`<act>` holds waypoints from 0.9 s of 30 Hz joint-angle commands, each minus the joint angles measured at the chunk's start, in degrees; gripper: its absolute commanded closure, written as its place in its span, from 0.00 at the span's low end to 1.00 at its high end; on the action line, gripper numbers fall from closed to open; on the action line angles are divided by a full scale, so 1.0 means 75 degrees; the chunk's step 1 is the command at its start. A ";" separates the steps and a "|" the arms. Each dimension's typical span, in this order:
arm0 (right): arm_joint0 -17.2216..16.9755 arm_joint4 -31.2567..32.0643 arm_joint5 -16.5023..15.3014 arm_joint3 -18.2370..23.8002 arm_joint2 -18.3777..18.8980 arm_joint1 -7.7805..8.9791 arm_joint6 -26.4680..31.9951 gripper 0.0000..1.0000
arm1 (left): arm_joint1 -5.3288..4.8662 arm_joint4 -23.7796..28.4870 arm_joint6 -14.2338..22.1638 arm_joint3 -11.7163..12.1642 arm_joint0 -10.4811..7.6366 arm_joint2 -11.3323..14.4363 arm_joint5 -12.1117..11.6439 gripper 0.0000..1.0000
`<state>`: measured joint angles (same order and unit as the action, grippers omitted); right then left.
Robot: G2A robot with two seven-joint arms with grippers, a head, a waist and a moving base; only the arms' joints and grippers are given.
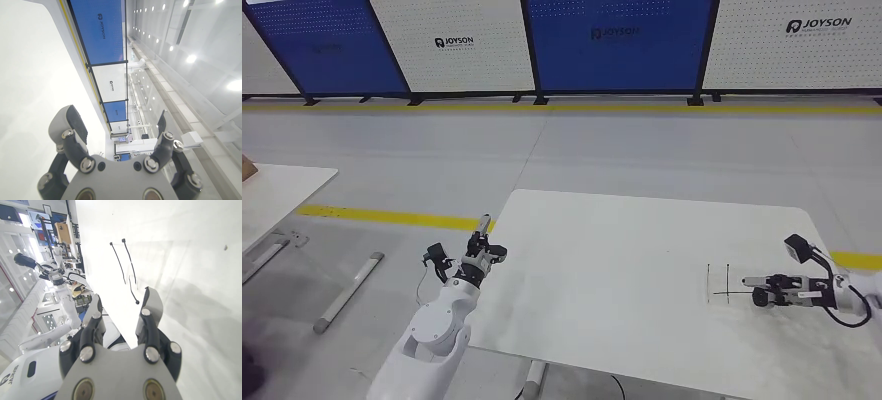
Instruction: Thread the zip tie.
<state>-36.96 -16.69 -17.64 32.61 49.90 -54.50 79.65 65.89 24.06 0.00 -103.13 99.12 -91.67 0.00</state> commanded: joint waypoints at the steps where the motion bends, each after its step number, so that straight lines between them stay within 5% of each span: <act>1: 0.0020 -0.0021 -0.0006 -0.0085 -0.0014 -0.0018 -0.0001 0.59 | 0.0000 0.0000 0.0000 0.0000 0.0000 0.0000 0.0000 0.00; 27: 0.0284 -0.0177 -0.0042 -0.0882 -0.0263 -0.0211 -0.0001 0.81 | 0.0000 0.0000 0.0000 0.0000 0.0000 0.0000 0.0000 0.00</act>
<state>-34.86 -17.97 -17.93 26.07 47.98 -56.06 79.64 65.89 24.06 0.00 -103.13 99.12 -91.67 0.00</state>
